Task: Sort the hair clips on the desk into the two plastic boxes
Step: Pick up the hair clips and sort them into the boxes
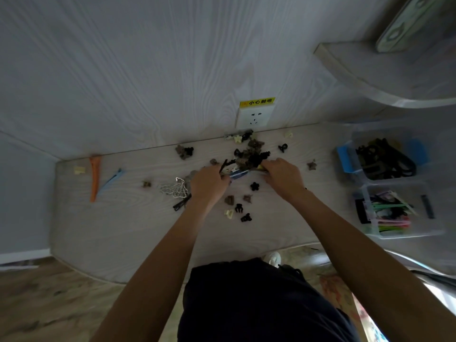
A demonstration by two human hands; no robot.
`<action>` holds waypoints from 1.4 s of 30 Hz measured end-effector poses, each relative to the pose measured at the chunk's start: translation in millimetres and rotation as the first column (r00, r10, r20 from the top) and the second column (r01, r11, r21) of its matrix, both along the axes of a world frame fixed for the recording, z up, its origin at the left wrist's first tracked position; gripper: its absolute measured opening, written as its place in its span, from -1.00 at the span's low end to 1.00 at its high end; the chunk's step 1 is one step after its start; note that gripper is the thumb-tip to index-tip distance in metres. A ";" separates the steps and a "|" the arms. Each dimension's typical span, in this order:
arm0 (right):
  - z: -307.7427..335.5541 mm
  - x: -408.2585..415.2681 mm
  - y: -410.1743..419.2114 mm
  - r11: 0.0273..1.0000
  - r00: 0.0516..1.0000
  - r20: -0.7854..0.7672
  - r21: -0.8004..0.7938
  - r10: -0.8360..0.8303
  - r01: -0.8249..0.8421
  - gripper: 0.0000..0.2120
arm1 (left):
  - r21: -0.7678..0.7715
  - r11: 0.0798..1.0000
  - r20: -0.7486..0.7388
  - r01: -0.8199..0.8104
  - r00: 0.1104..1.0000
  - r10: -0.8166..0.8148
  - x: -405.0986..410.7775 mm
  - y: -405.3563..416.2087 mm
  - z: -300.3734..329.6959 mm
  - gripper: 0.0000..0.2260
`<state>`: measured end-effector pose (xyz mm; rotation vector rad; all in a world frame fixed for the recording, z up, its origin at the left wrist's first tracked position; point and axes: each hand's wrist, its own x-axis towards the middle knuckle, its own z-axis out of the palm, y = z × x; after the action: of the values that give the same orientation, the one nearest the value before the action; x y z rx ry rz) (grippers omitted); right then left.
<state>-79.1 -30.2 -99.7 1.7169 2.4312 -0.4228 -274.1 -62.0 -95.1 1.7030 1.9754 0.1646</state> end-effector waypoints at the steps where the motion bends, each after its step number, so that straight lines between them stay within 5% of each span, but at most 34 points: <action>1: 1.1 -2.2 -1.1 1.000 0.999 -0.052 -0.003 0.017 -0.017 -0.76 | 0.014 1.000 0.016 -0.026 1.000 0.025 -4.0 -0.8 0.7 -0.80; 8: -4.6 -43.9 -12.1 0.970 0.973 -0.103 -0.103 0.208 -0.218 -0.70 | 0.078 0.992 -0.056 -0.094 0.994 0.099 -31.0 -3.7 4.9 -0.79; 20: -12.5 -59.5 -16.3 0.982 0.988 -0.014 -0.107 0.155 -0.155 -0.62 | -0.010 0.961 -0.243 0.276 0.932 -0.270 -49.5 22.2 -5.2 -0.63; 27: -10.1 -37.8 -13.6 0.994 0.983 -0.182 -0.107 -0.026 0.006 -0.77 | -0.030 0.978 0.037 0.206 0.978 -0.205 -52.6 27.3 4.0 -0.78; 33: 1.2 -21.2 -21.3 0.967 0.905 -0.356 -0.180 -0.232 0.177 -0.81 | 0.018 0.981 0.052 0.194 0.980 -0.194 -41.7 16.7 8.5 -0.76; 38: 32.0 12.5 -36.8 0.897 0.716 -0.551 -0.352 -0.429 0.266 -0.84 | 0.067 0.994 0.188 0.092 0.977 -0.103 -10.3 4.4 17.4 -0.85; 42: 62.7 87.4 -66.5 0.899 0.732 -0.529 -0.176 -0.429 0.400 -0.86 | 0.176 0.959 0.242 0.224 0.934 -0.263 46.4 -7.9 28.6 -0.77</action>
<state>8.3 -96.6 -37.0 2.3928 2.2935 -1.1869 -227.6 -69.8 -66.5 1.8931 1.5771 0.4318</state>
